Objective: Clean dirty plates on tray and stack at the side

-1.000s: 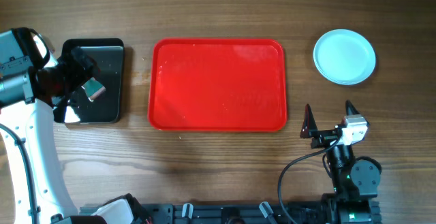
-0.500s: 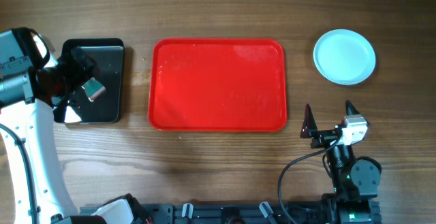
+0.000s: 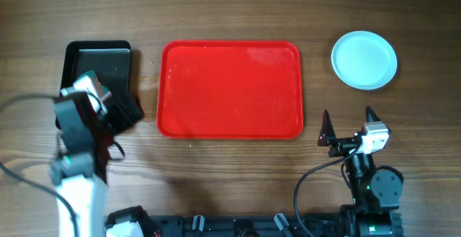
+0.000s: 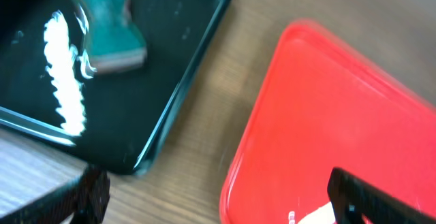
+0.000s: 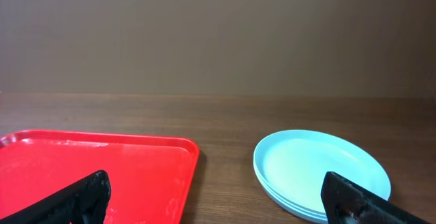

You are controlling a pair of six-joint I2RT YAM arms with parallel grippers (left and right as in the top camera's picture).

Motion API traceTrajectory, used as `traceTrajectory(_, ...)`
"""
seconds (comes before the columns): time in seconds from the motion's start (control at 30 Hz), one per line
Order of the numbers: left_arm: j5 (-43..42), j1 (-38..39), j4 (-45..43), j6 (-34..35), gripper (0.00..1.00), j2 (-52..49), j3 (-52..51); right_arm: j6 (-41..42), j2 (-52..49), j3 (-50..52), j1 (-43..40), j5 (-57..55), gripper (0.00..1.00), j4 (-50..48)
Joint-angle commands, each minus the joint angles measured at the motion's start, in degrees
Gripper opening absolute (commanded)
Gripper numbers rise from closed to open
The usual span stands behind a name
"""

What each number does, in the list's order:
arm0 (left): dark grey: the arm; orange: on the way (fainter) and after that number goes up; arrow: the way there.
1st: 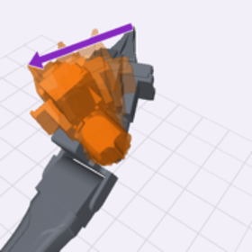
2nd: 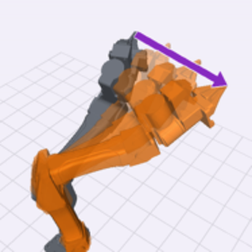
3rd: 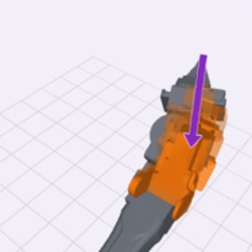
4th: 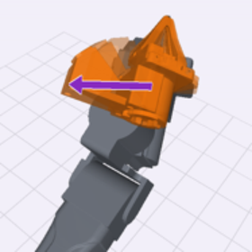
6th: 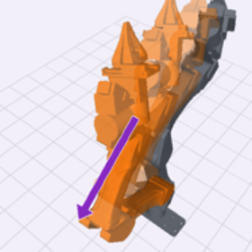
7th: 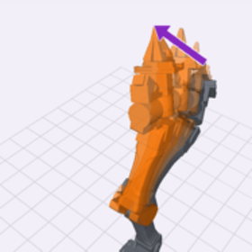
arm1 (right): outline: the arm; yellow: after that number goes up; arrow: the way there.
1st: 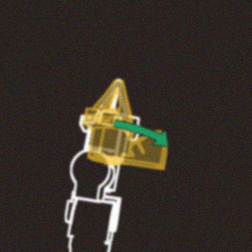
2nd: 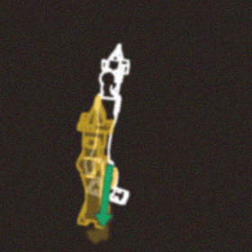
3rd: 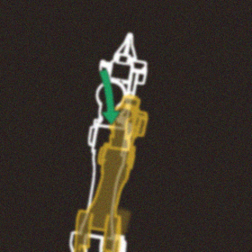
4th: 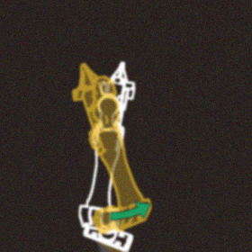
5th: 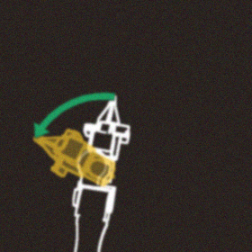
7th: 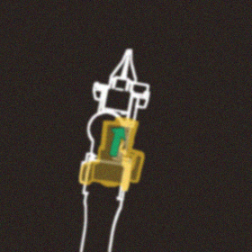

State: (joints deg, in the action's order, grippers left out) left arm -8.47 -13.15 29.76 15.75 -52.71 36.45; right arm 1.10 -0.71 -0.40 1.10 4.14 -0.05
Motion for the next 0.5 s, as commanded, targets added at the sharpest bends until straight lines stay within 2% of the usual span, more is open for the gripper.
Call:
traceTrajectory(0.0, -4.17, 1.46, -11.15, 0.13, 1.00, 11.76, -15.37, -1.09, 0.50, 0.11, 0.39, -0.74, 1.00, -0.04)
traceTrajectory(0.07, -7.21, 3.06, -22.51, 0.17, 1.00, 20.61, -26.40, -1.07, 0.50, 0.11, 0.39, -0.74, 1.00, -0.04)
traceTrajectory(0.17, -7.13, 6.29, -30.49, 0.35, 1.00, 27.26, -32.81, -1.09, 0.50, 0.11, 0.37, -0.74, 1.00, -0.04)
traceTrajectory(0.3, -0.92, 10.40, -31.08, 0.33, 1.00, 35.52, -35.58, -1.09, 0.50, 0.11, 0.39, -0.74, 1.00, -0.04)
traceTrajectory(0.47, 3.72, 14.80, -26.01, -0.17, 1.00, 47.45, -36.13, -1.07, 0.50, 0.11, 0.39, -0.74, 1.00, -0.04)
